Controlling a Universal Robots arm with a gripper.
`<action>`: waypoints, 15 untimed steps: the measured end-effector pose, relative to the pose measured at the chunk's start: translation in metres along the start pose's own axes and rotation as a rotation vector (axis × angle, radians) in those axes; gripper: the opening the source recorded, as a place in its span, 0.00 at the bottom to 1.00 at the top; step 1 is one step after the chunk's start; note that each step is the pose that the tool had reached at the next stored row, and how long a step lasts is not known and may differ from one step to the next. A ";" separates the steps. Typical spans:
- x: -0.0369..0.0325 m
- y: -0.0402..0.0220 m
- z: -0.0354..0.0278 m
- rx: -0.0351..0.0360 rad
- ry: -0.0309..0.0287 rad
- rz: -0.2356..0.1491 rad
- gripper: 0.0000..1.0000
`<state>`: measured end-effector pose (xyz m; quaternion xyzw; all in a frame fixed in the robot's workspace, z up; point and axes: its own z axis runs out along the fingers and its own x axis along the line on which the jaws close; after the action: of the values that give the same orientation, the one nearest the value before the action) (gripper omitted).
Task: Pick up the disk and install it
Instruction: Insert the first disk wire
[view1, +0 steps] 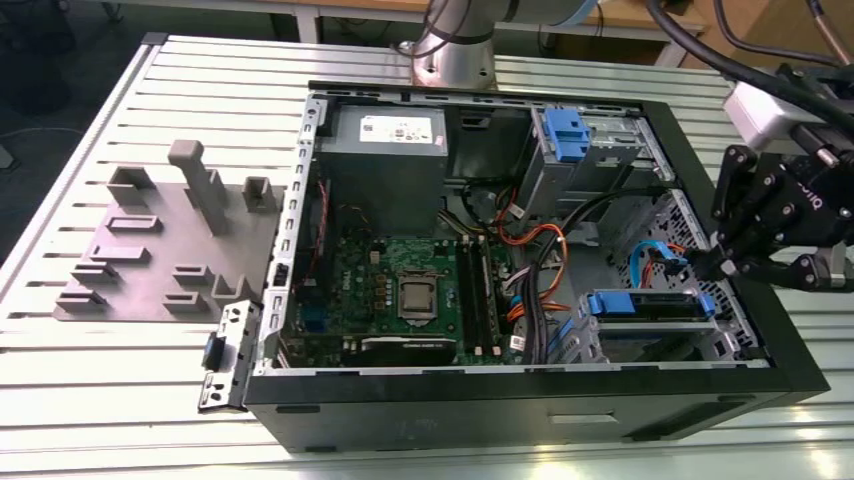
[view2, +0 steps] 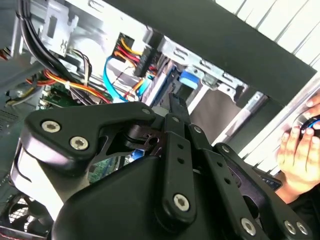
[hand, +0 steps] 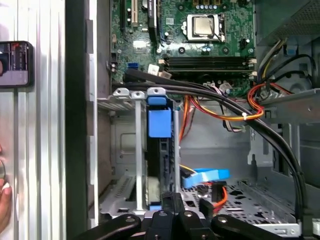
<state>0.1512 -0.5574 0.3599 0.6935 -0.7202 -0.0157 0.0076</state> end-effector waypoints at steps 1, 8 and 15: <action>-0.0021 -0.0012 0.0000 0.0000 0.0000 0.000 0.11; -0.0193 -0.0044 0.0003 0.0000 0.0001 0.000 0.11; -0.0223 -0.0049 0.0008 -0.0025 0.0001 0.000 0.11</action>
<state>0.1570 -0.5353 0.3592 0.6935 -0.7202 -0.0166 0.0085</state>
